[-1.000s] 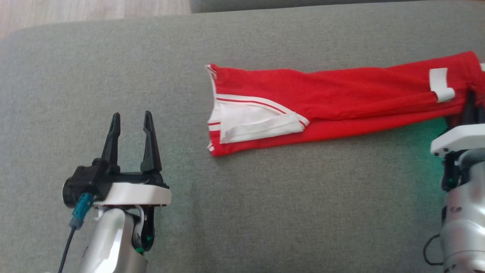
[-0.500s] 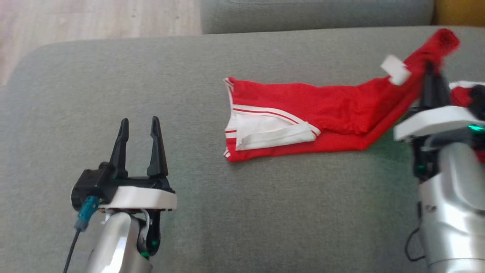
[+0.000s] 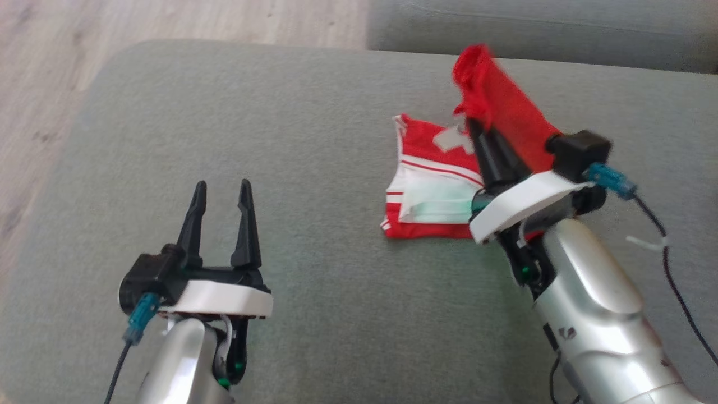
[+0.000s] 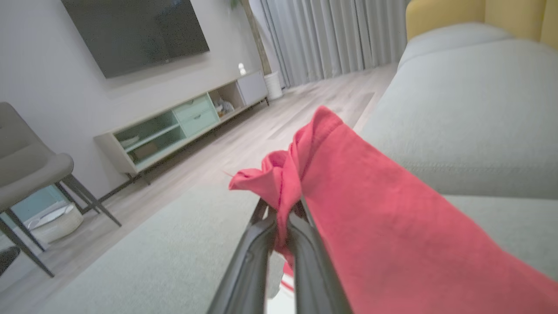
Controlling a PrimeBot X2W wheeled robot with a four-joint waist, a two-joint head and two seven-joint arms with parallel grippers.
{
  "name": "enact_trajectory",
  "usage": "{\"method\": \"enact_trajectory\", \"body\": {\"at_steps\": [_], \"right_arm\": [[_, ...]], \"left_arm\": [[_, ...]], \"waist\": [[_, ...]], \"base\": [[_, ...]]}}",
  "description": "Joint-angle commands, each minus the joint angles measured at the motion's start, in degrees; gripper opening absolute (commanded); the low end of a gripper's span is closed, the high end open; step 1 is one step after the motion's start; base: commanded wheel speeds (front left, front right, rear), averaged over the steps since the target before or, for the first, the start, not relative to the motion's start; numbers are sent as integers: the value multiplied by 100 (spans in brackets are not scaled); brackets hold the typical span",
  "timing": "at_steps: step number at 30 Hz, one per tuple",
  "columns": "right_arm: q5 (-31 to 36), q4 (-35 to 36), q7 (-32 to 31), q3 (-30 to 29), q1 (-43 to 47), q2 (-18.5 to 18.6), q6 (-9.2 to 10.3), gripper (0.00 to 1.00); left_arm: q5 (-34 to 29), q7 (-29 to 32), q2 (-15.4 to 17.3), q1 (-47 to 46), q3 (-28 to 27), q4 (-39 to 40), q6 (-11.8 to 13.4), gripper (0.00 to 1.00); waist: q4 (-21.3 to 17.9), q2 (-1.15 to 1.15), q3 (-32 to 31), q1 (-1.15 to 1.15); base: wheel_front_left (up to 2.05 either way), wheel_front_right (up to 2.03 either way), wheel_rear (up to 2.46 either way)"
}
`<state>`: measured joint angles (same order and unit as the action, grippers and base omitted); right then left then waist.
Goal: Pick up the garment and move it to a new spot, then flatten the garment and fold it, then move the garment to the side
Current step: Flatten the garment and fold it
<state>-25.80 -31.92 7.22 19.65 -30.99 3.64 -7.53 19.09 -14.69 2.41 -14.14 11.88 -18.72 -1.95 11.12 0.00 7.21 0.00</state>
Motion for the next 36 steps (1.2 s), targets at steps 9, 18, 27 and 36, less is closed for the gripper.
{"method": "enact_trajectory", "body": {"at_steps": [9,18,27,36], "right_arm": [[-141,-749,262,697,-354,-76,4,0],[-226,-1326,333,1272,-430,-76,4,100],[-526,-1161,591,1630,-511,-76,4,100],[783,-614,774,-340,-172,-22,4,100]], "left_arm": [[103,-30,47,-174,-52,264,71,100],[135,-30,47,-211,-58,245,108,100],[38,-30,47,-193,-177,242,81,100],[-43,-30,47,-36,-336,342,56,100]], "waist": [[445,0,288,0],[523,0,350,0],[230,0,123,0],[-343,0,-162,0]], "base": [[0,0,0],[0,0,0],[0,0,0],[0,0,0]]}}
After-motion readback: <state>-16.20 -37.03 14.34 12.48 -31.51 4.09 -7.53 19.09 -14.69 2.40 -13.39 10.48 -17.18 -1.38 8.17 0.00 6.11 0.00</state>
